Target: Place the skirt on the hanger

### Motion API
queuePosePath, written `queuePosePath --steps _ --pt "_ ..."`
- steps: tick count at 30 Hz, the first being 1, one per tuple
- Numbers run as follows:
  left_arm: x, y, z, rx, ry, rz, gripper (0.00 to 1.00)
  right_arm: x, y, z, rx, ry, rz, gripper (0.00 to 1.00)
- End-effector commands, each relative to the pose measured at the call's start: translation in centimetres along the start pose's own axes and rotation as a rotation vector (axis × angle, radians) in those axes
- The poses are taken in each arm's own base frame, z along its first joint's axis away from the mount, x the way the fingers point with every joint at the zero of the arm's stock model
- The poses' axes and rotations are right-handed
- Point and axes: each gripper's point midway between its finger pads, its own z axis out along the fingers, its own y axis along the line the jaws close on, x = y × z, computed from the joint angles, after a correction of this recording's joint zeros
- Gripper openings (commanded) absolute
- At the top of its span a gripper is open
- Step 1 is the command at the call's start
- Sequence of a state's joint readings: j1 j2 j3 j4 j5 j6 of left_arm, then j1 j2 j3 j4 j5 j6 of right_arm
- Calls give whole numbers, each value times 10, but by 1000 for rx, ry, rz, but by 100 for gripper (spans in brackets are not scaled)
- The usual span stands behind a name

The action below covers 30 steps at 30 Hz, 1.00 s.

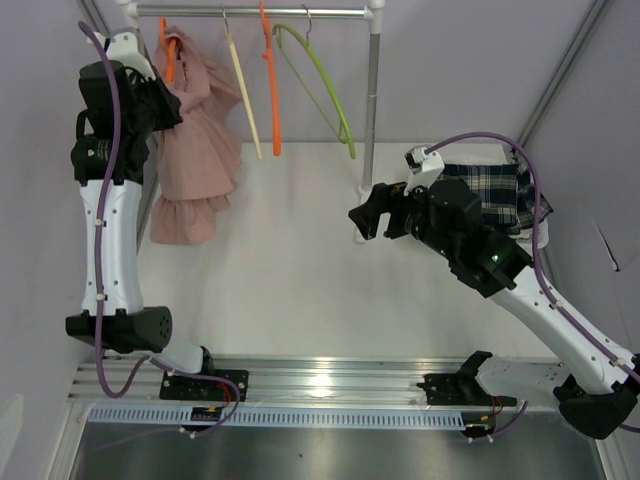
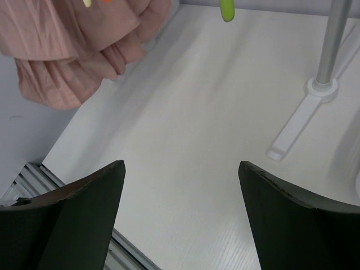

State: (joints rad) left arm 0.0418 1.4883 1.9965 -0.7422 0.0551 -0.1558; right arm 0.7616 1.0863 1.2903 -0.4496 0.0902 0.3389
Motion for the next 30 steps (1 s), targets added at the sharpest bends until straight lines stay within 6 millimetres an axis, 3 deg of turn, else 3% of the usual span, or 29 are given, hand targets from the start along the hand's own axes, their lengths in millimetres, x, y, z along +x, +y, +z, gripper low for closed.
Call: queuePosePath --steps 1,2,3,11,19,27,30 --pt "-60 4 -10 -37 -172 38 0 -21 16 -2 -70 -45 -8 88" --pt "-74 1 -14 -30 -208 32 0 -23 17 -3 -75 -46 -7 88" --pt "-71 2 -3 -32 -192 25 0 -24 18 -3 -79 -47 -8 88" --pt "-87 7 24 -50 -240 -21 0 -24 16 -1 -78 -40 -16 88" --pt "-82 8 53 -15 -235 -48 0 -20 11 -1 -59 -34 -13 88" --pt "-73 20 60 -12 -203 -92 0 -15 7 1 -47 -29 -6 87" --pt "-75 13 57 35 -202 -89 0 -15 7 1 -45 -31 1 87"
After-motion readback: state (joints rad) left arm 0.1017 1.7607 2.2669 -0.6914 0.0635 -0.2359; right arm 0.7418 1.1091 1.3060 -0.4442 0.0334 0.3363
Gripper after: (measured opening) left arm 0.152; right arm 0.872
